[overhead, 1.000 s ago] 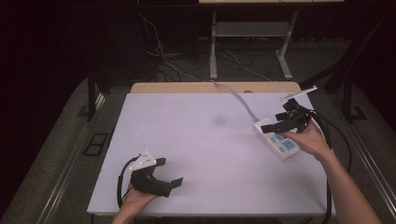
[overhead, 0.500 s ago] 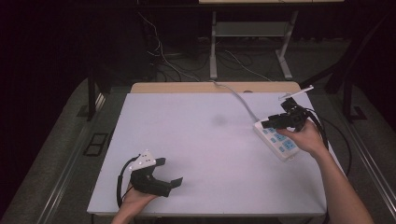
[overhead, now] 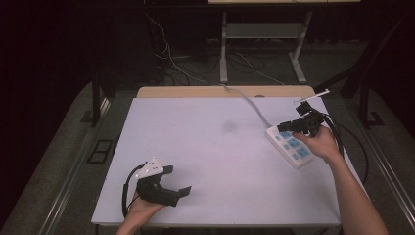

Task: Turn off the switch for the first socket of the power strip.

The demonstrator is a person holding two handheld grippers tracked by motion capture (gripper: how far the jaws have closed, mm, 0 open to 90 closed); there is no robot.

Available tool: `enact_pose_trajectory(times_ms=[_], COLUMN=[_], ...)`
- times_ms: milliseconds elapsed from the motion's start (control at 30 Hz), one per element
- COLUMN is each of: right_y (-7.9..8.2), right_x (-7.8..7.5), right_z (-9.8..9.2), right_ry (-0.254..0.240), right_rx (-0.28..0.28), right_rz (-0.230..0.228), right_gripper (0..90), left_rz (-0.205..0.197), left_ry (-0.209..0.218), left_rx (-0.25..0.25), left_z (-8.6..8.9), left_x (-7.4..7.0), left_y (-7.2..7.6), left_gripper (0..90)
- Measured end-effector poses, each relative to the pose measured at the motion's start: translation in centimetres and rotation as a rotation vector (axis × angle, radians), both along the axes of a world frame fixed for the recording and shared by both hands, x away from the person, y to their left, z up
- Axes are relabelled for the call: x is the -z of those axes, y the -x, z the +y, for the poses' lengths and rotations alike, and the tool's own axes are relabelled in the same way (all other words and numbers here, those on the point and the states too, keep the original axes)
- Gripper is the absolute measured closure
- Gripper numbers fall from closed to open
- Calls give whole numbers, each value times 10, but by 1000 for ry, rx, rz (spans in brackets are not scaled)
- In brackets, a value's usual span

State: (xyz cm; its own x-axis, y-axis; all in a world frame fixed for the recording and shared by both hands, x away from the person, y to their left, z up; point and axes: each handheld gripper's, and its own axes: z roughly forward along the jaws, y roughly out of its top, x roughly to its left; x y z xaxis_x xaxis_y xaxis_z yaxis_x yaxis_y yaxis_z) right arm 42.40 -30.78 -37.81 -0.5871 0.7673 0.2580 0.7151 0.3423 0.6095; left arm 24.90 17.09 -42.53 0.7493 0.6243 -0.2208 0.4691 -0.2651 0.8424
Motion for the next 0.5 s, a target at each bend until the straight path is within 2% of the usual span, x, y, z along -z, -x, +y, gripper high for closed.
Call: enact_pose_trajectory(times_ms=[267,500], right_y=[-6,-10], right_x=[8,16], right_z=[-1,2], right_ry=[-33,-9], right_rx=[2,14], right_rz=[18,25], right_gripper=[897,897], left_rz=[0,-2], left_ry=[0,-7], left_rx=[-1,4], left_z=[0,0], left_x=[0,0], left_y=[0,-1], left_gripper=[0,0])
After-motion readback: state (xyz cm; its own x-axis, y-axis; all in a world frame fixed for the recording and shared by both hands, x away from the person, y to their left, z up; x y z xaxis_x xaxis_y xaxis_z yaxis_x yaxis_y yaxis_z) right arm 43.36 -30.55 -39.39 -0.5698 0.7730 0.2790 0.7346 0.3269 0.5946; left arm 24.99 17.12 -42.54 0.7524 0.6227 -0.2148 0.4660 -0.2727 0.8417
